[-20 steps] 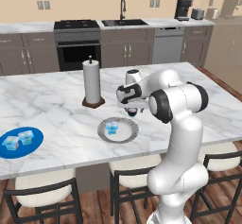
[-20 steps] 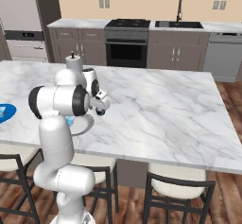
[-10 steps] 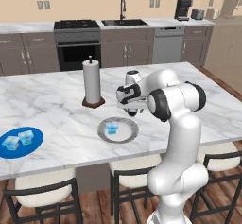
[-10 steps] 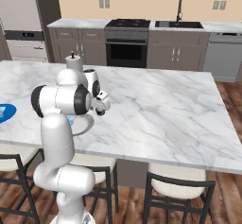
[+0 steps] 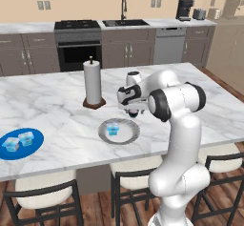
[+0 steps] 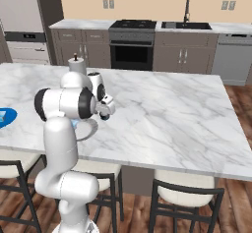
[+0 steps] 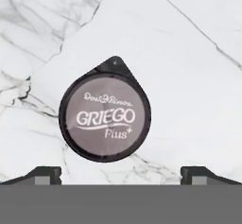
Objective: Place two yogurt containers on each plate.
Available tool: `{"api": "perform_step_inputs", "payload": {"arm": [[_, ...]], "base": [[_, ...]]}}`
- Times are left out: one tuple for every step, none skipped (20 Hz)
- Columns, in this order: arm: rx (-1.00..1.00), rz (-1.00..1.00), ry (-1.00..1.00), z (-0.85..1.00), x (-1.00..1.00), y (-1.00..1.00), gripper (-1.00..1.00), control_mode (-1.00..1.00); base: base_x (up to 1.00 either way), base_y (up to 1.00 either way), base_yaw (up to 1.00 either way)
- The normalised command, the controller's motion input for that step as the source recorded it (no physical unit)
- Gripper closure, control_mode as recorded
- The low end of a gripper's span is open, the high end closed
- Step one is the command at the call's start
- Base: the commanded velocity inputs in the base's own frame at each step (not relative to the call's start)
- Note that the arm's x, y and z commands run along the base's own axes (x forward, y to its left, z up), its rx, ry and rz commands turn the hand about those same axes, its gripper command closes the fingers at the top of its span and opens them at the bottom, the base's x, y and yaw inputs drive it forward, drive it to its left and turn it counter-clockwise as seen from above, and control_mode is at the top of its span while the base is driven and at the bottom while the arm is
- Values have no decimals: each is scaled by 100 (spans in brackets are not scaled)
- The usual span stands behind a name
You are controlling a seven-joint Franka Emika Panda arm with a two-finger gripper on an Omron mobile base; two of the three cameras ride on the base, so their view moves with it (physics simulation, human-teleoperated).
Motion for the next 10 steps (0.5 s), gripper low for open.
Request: {"api": "perform_step_inputs", "payload": {"arm": [[0, 0, 0, -1, 16, -2, -100, -100], [0, 0, 0, -3, 18, 0, -100, -100], [0, 0, 0, -3, 15, 0, -100, -100], [0, 0, 0, -3, 17, 0, -100, -100], [0, 0, 0, -4, 18, 0, -100, -100], [0, 0, 0, -6, 17, 0, -100, -100], [0, 0, 0, -8, 19, 0, -100, -100], [0, 0, 0, -9, 19, 0, -100, -100], [0, 0, 0, -9, 17, 0, -100, -100], [0, 0, 0, -10, 17, 0, -100, -100]], "base": [[0, 0, 0], [0, 0, 0], [0, 0, 0], [0, 0, 0], [0, 0, 0], [0, 0, 0], [0, 0, 0], [0, 0, 0], [0, 0, 0], [0, 0, 0]]}}
